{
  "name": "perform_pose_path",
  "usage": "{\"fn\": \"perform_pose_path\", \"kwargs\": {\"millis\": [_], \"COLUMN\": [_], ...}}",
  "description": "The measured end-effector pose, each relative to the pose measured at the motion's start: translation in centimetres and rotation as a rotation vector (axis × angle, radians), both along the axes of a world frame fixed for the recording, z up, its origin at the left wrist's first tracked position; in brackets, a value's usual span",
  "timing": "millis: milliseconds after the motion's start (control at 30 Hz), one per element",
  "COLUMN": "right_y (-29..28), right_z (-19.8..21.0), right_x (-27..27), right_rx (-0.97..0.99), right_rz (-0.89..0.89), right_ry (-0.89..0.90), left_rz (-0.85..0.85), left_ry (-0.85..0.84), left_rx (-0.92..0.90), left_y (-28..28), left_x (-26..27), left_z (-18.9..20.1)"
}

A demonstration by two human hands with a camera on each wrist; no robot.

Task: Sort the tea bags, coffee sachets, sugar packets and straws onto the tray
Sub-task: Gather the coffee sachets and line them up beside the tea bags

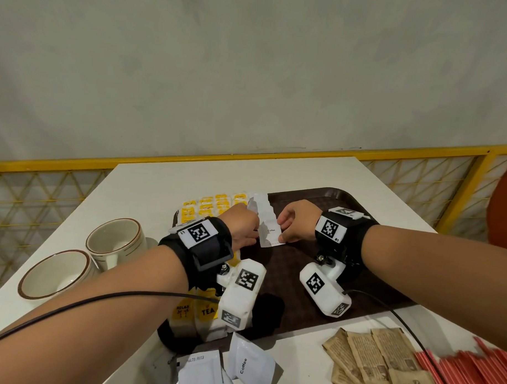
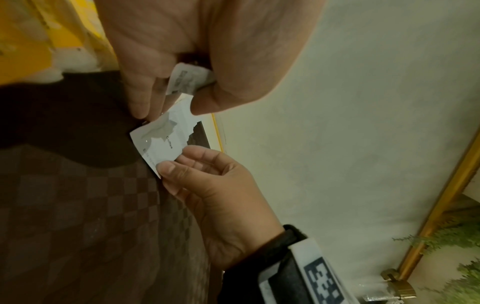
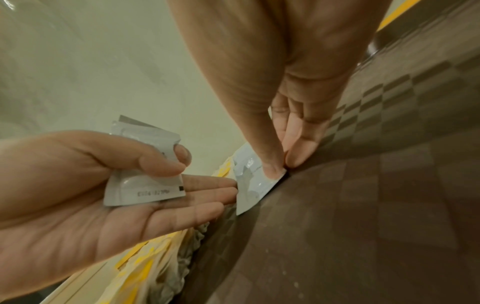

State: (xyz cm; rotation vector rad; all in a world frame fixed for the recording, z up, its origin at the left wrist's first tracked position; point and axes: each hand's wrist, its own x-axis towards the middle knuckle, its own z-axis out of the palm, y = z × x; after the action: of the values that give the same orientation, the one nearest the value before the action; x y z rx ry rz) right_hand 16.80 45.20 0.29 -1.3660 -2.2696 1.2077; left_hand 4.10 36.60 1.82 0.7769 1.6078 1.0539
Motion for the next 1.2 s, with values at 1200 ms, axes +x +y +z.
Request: {"fn": "perform_pose_path", "kwargs": {"millis": [1200], "right_y": [-2.7], "right_z": [1.2], "right_x": [3.6], "right_rx": [-0.226], "right_rz": [-0.077], "right_ry": [0.399], "left_rz": [-0.271], "left_ry": [0.456], "left_rx": [0.165], "left_y": [0.1], "left_x": [-0.8], "left_z": [1.5]}}
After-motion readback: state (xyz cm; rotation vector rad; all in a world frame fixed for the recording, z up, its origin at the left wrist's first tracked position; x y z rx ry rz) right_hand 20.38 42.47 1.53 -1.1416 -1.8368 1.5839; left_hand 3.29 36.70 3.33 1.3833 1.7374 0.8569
